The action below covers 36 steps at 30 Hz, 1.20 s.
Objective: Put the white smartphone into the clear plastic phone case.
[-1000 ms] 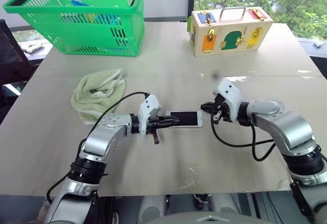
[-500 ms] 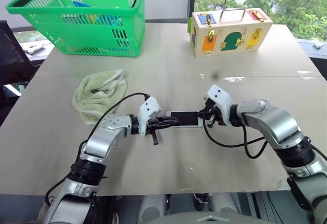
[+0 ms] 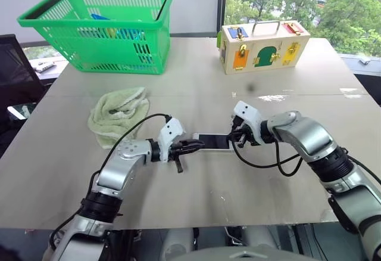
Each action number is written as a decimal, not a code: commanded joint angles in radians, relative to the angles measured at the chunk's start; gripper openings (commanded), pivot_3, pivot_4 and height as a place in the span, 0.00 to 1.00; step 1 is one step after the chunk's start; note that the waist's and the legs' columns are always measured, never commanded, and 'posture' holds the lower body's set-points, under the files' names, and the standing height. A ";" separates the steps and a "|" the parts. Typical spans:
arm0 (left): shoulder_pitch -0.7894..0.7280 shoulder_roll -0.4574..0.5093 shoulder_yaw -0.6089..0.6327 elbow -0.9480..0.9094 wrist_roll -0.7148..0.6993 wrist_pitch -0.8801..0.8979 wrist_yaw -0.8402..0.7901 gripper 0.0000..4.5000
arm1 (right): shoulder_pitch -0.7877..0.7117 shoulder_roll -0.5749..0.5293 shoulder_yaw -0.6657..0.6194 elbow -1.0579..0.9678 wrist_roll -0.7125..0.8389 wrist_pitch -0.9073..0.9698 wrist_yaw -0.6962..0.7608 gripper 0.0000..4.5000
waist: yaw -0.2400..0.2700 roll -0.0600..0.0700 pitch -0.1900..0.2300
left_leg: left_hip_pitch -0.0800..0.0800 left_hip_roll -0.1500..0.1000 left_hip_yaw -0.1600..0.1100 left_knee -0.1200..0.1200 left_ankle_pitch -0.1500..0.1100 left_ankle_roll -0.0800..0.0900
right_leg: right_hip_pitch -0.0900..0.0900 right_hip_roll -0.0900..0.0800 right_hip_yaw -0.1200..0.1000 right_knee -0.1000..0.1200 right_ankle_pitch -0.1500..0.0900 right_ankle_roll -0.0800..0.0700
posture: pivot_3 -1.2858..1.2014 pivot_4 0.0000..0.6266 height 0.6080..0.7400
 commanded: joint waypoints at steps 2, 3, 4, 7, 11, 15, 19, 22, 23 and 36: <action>0.019 0.004 -0.014 0.010 0.023 0.016 0.007 0.06 | 0.066 -0.022 0.164 0.130 -0.098 0.017 0.001 0.00 | 0.000 0.001 -0.005 | 0.002 0.000 0.000 -0.003 0.000 0.000 | 0.001 0.000 0.000 -0.002 0.000 0.000 | 0.52 0.24 1.00; 0.018 0.004 -0.014 0.011 0.023 0.017 0.007 0.06 | 0.065 -0.023 0.160 0.130 -0.106 0.014 0.001 0.00 | 0.000 0.001 -0.005 | 0.003 0.000 0.000 -0.003 0.000 0.000 | 0.002 0.000 0.000 -0.002 0.000 0.000 | 0.52 0.24 1.00; 0.018 0.003 -0.014 0.011 0.023 0.018 0.008 0.06 | 0.064 -0.025 0.154 0.125 -0.114 0.012 0.003 0.00 | 0.000 0.001 -0.006 | 0.004 0.000 0.000 -0.004 0.000 0.000 | 0.003 0.000 -0.001 -0.003 0.000 0.000 | 0.52 0.24 1.00; 0.014 -0.001 -0.017 0.012 0.025 0.021 0.007 0.06 | 0.071 -0.030 0.102 0.089 -0.117 -0.006 -0.004 0.00 | 0.001 0.002 -0.006 | 0.004 0.000 0.000 -0.005 0.000 0.000 | 0.004 -0.004 -0.005 -0.004 0.000 0.000 | 0.52 0.24 1.00; 0.005 -0.005 -0.019 0.016 0.026 0.025 0.005 0.06 | 0.089 -0.041 0.007 -0.011 -0.077 0.003 -0.005 0.00 | 0.004 0.005 -0.004 | 0.003 0.000 0.000 -0.006 0.000 0.000 | 0.004 -0.007 -0.011 -0.007 0.000 0.000 | 0.52 0.24 1.00; -0.002 -0.005 -0.017 0.019 0.027 0.027 0.002 0.06 | 0.129 -0.082 -0.093 -0.188 -0.006 0.044 0.025 0.00 | 0.006 0.009 0.000 | -0.002 -0.001 -0.001 -0.006 0.000 0.000 | 0.001 -0.009 -0.014 -0.010 0.000 0.000 | 0.52 0.24 1.00; -0.005 -0.006 -0.017 0.016 0.025 0.031 0.000 0.06 | 0.165 -0.117 -0.142 -0.321 0.075 0.101 0.052 0.00 | 0.006 0.009 0.008 | -0.005 -0.001 -0.001 -0.009 0.002 0.003 | 0.000 -0.008 -0.015 -0.013 0.000 0.000 | 0.52 0.24 1.00; -0.008 -0.009 -0.019 0.013 0.024 0.035 0.000 0.06 | 0.174 -0.128 -0.120 -0.345 0.089 0.113 0.048 0.00 | 0.004 0.010 0.016 | -0.005 0.000 -0.001 -0.009 0.002 0.003 | 0.000 -0.006 -0.016 -0.013 0.000 0.001 | 0.52 0.24 1.00; -0.009 -0.010 -0.020 0.012 0.025 0.035 -0.001 0.06 | 0.177 -0.127 -0.104 -0.338 0.083 0.109 0.043 0.00 | 0.003 0.010 0.018 | -0.005 0.000 -0.001 -0.009 0.002 0.003 | -0.001 -0.006 -0.016 -0.013 0.000 0.000 | 0.52 0.24 1.00; -0.010 -0.012 -0.026 -0.007 0.030 0.045 0.010 0.06 | 0.205 -0.105 -0.315 -0.408 0.324 0.177 0.119 0.00 | 0.000 0.007 0.030 | -0.006 0.001 -0.002 -0.009 0.002 0.003 | -0.001 -0.005 -0.020 -0.013 0.000 0.001 | 0.52 0.24 1.00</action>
